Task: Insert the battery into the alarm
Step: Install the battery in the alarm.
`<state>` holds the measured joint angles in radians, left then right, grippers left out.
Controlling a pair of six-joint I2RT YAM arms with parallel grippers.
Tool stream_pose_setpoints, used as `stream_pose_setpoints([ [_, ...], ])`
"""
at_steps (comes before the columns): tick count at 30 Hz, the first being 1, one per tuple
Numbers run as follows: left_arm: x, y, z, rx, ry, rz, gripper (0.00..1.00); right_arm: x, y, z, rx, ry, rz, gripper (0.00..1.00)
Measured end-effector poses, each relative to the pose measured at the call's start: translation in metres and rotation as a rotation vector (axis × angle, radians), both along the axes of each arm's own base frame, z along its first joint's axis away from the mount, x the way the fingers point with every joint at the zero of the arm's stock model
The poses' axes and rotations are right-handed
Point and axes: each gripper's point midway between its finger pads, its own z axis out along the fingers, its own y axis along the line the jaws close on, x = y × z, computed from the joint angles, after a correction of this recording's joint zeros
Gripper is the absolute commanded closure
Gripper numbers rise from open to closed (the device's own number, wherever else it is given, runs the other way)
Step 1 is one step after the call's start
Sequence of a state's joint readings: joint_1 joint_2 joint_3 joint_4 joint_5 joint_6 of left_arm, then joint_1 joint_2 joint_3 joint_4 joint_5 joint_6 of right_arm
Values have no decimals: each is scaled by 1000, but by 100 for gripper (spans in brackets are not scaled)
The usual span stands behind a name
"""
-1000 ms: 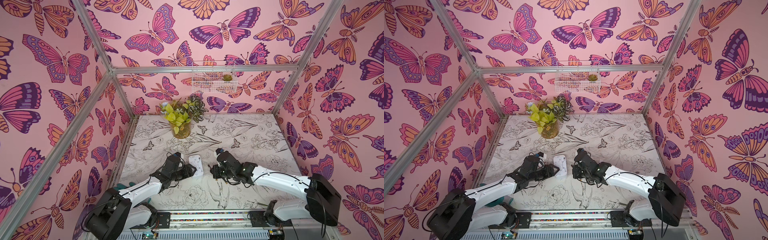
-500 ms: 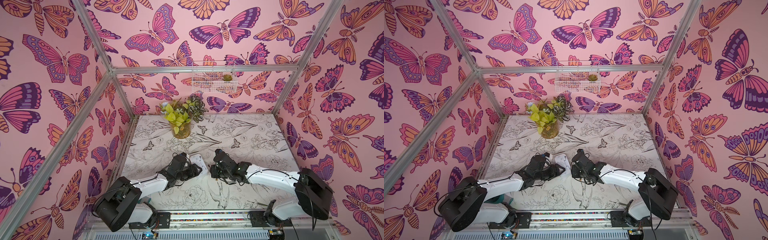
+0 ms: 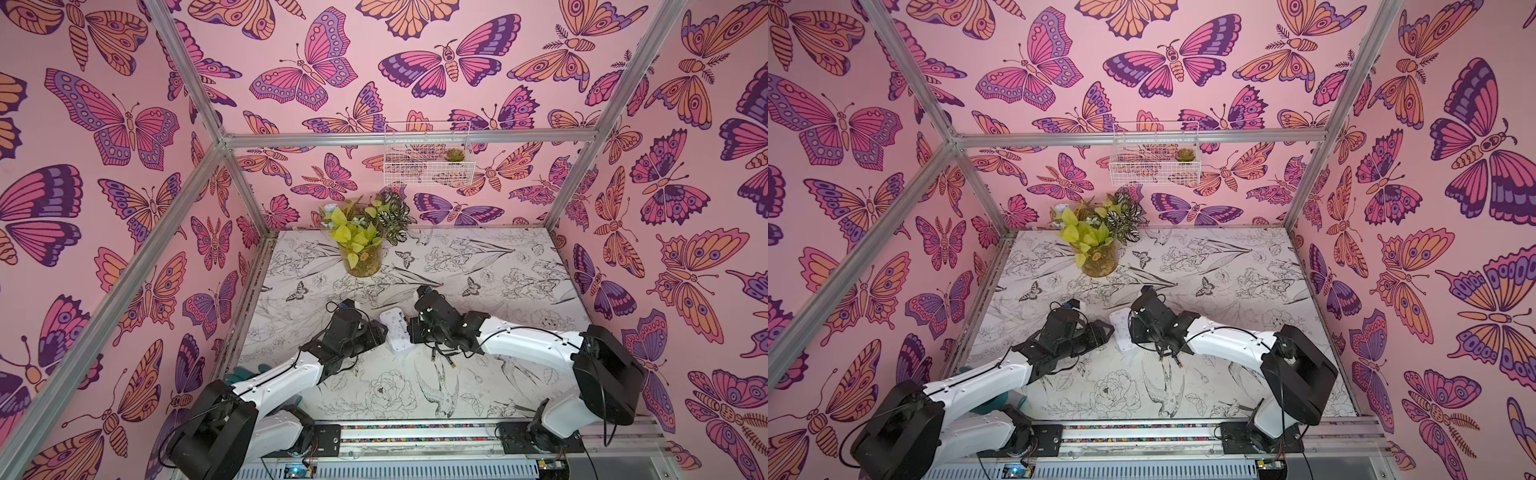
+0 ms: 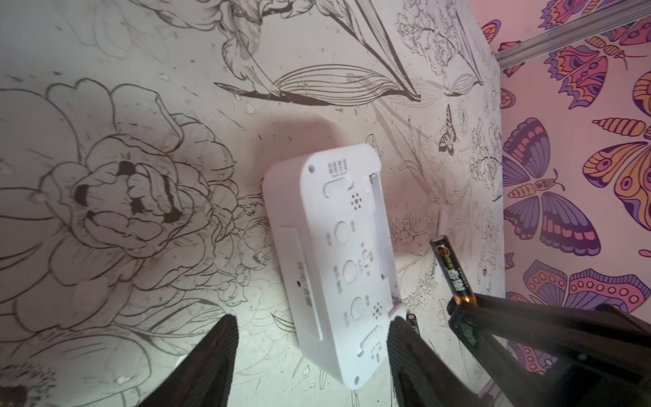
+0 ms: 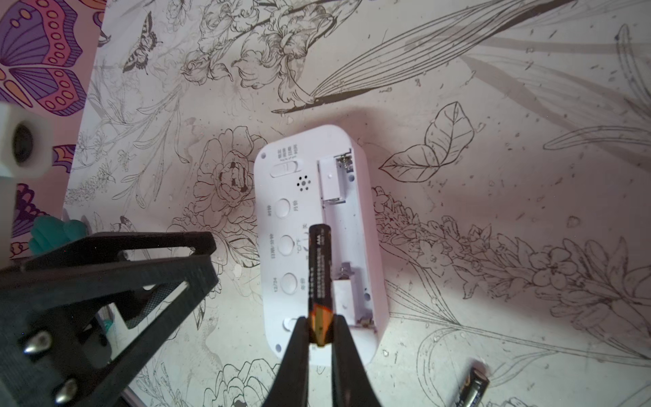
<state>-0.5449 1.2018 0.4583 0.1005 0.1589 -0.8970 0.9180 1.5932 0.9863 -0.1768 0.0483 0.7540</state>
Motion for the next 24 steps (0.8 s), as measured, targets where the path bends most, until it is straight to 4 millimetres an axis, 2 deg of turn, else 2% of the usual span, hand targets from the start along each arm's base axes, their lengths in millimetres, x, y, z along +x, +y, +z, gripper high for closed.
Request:
stream_pose_setpoints([
  [6, 11, -3, -7, 7, 25, 4, 43, 3, 4, -14, -38, 23, 6, 100],
  [11, 12, -8, -18, 10, 57, -10, 48, 5, 5, -18, -59, 30, 13, 100],
  [24, 13, -9, -22, 13, 65, -13, 50, 15, 7, -23, -108, 42, -4, 100],
])
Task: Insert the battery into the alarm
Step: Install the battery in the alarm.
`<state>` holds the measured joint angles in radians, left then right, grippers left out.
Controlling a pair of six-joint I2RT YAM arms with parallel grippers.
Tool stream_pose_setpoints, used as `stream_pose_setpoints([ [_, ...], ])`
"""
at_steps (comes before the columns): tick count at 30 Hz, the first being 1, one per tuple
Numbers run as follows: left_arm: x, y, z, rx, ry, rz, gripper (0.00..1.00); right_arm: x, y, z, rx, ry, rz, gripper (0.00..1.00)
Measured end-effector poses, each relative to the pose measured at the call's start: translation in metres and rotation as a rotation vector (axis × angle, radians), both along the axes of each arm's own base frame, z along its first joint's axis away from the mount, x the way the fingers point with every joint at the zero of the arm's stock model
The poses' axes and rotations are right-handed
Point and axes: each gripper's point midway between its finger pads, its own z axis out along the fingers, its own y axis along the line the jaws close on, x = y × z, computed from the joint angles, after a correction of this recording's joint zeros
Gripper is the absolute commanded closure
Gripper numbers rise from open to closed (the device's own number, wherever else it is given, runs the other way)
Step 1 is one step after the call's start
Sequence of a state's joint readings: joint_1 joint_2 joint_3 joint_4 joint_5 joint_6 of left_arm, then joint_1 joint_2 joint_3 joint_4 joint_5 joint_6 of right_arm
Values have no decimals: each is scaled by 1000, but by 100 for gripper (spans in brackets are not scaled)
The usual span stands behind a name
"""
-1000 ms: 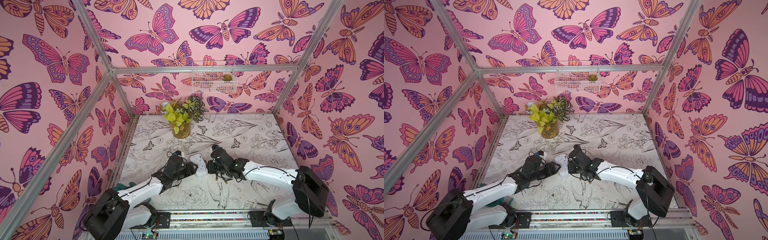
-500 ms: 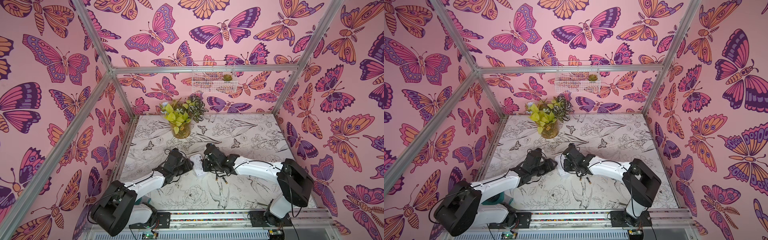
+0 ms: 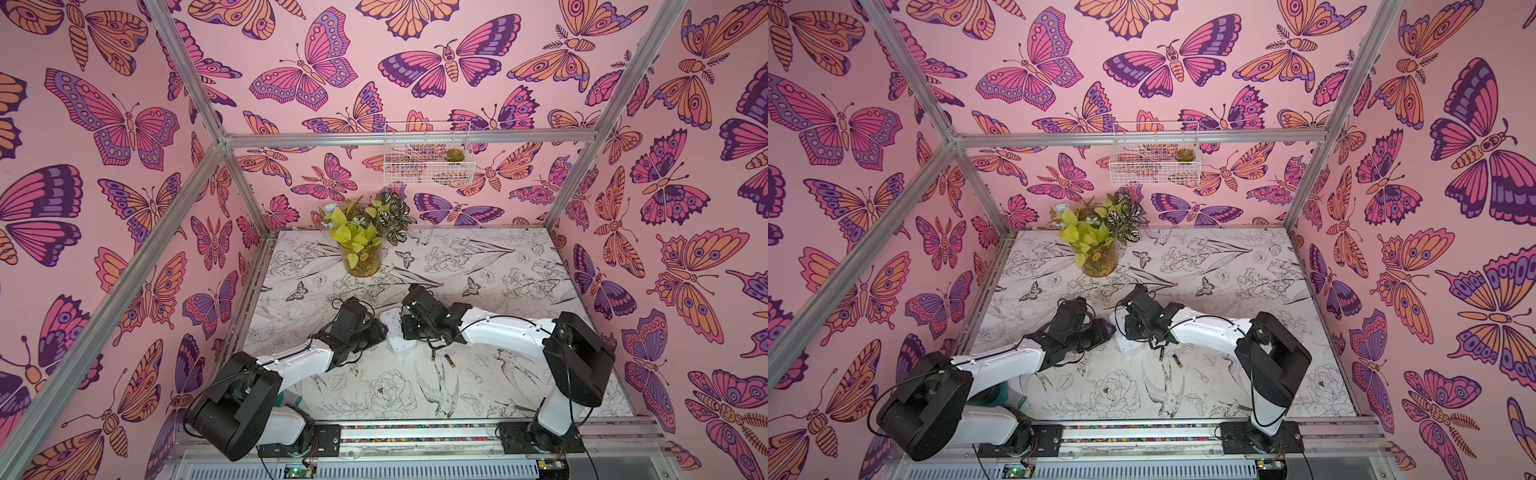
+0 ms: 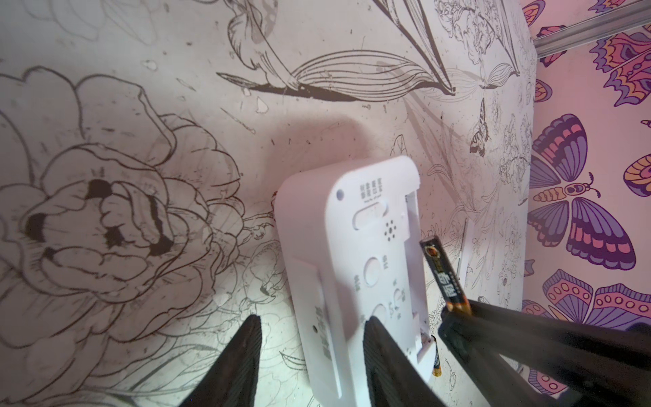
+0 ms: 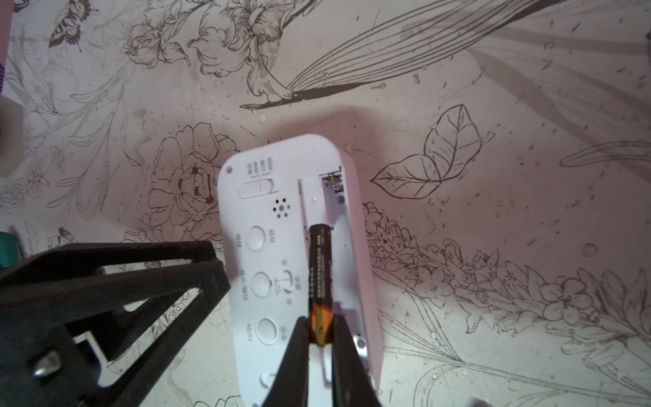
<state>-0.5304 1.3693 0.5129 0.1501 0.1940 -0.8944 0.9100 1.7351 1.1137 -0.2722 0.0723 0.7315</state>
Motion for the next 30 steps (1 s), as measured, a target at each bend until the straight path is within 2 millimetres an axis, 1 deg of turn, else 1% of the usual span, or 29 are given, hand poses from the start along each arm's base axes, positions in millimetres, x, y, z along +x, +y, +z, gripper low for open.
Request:
stream_pose_setpoints([
  [6, 0, 0, 0, 0, -1, 0, 50, 2, -4, -3, -34, 2, -9, 100],
  [12, 0, 0, 0, 0, -1, -1, 50, 3, -4, -2, -39, 1, -10, 100],
  [21, 0, 0, 0, 1, -2, -3, 50, 7, -2, -7, -63, 7, -14, 99],
  [30, 0, 0, 0, 1, -2, -3, 50, 12, -2, 0, -78, -12, -24, 96],
])
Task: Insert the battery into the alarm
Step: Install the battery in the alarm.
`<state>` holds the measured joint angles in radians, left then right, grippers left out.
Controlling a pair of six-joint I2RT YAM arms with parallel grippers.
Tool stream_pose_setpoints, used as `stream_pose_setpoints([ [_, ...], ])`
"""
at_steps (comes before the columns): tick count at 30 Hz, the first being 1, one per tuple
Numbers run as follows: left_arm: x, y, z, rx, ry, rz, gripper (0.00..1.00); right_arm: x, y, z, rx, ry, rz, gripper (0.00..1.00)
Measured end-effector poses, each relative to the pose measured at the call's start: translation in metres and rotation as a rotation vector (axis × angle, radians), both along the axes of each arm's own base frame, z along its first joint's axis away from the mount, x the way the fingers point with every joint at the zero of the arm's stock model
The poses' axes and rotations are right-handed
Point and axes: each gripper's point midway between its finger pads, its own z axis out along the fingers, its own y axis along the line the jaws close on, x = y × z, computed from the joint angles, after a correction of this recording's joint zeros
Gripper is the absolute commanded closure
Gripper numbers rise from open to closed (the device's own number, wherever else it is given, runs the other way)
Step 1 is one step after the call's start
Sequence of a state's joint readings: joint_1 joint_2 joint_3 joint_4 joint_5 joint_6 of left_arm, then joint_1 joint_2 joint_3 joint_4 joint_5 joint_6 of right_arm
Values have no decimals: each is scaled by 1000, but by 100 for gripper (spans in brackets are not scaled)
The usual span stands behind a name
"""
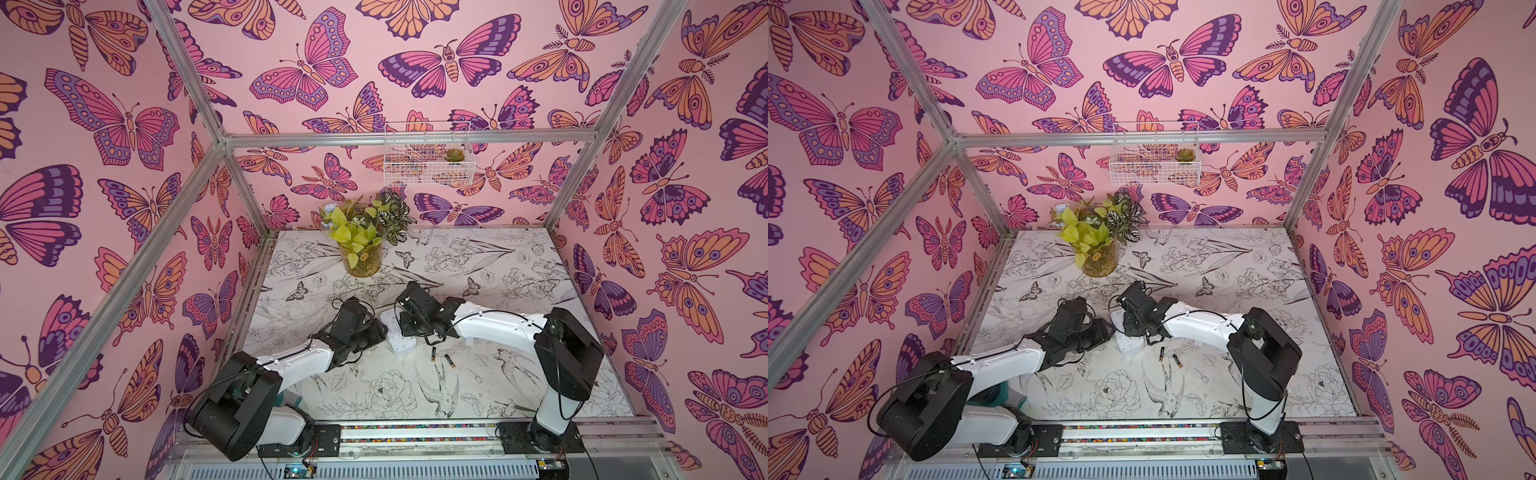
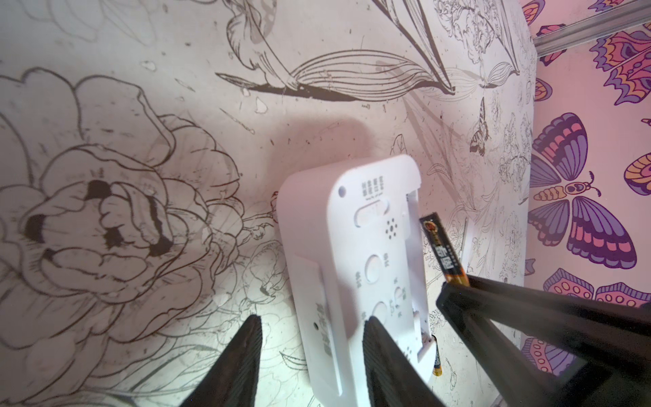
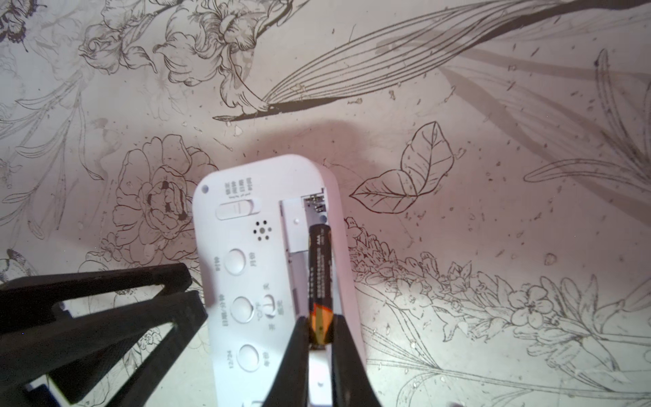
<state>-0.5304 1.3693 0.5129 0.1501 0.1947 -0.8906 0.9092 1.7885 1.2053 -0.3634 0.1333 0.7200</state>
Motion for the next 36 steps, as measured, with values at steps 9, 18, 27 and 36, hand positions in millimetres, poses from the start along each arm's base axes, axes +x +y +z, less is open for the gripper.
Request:
stream_pose_setpoints([
  [9, 0, 0, 0, 1, 0, 0, 51, 1, 0, -4, -16, 3, 11, 97],
  [18, 0, 0, 0, 7, -5, -8, 51, -2, -2, -6, -29, 16, 13, 98],
  [27, 0, 0, 0, 8, -7, -10, 52, -4, -1, -6, -28, 19, 22, 99],
  [36, 0, 0, 0, 9, -7, -11, 52, -8, -3, -9, -42, 36, 34, 96],
])
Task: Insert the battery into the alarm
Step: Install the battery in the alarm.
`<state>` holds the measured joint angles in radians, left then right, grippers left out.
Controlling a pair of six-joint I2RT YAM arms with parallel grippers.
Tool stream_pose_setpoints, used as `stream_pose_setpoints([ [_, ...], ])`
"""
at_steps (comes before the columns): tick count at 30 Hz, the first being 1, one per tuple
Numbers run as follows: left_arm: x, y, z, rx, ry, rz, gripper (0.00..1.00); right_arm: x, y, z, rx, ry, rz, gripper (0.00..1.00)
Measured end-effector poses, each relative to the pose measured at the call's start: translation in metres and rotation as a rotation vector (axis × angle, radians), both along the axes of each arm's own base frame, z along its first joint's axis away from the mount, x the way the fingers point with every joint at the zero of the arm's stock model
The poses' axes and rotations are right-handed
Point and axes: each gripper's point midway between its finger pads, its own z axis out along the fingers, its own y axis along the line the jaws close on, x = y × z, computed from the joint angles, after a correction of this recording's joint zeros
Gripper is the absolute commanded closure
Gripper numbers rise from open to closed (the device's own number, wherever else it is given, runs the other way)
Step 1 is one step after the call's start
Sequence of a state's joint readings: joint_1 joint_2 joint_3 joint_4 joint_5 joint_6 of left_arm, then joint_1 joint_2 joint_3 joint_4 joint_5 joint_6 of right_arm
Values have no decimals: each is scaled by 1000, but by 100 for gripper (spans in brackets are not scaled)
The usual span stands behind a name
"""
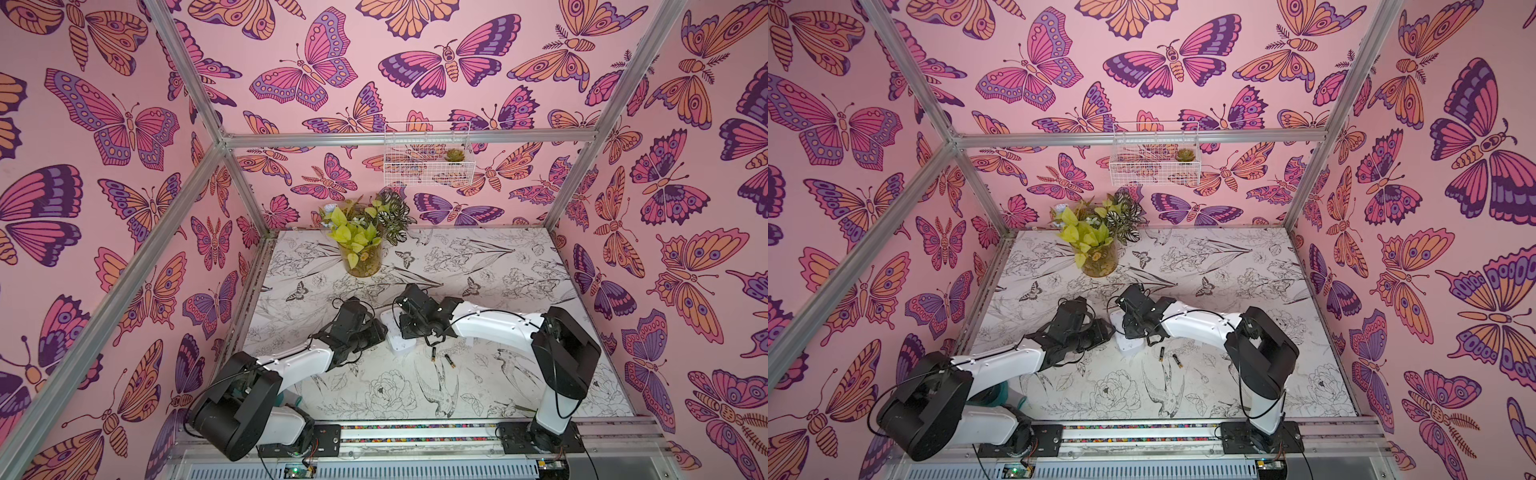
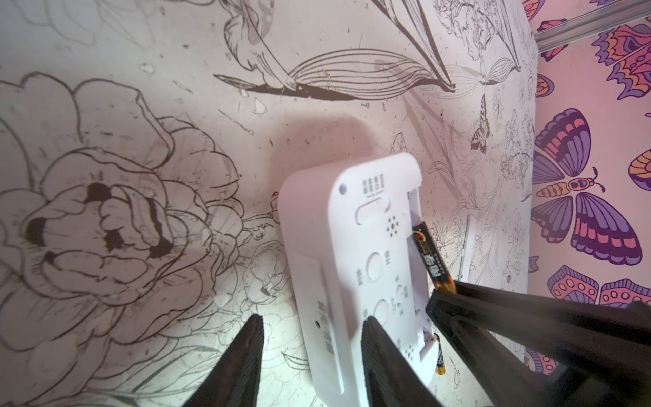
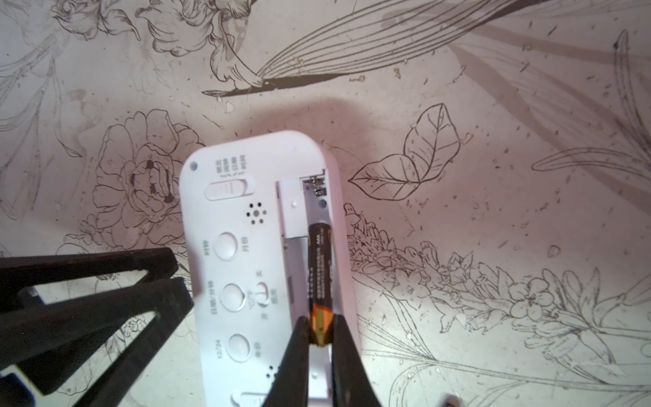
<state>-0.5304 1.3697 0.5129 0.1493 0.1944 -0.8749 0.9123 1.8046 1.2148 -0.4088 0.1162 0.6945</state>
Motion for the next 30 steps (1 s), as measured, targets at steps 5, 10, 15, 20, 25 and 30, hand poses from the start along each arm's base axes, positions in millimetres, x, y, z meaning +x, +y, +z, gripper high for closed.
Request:
stream_pose_setpoints([
  [5, 0, 0, 0, 0, 0, 0, 52, 0, 0, 1, -5, 2, 1, 88],
  [10, 0, 0, 0, 0, 0, 0, 52, 1, 1, 5, -7, -3, 5, 76],
  [15, 0, 0, 0, 0, 1, 0, 52, 3, 1, 7, -10, -11, 9, 72],
  [20, 0, 0, 0, 0, 0, 0, 52, 3, 0, 7, -14, -11, 7, 72],
  [25, 2, -1, 3, 5, -7, -7, 47, 3, 0, 7, -17, -13, 10, 71],
  [30, 9, -4, 12, 12, -33, -19, 38, 4, -1, 8, -19, -15, 25, 71],
])
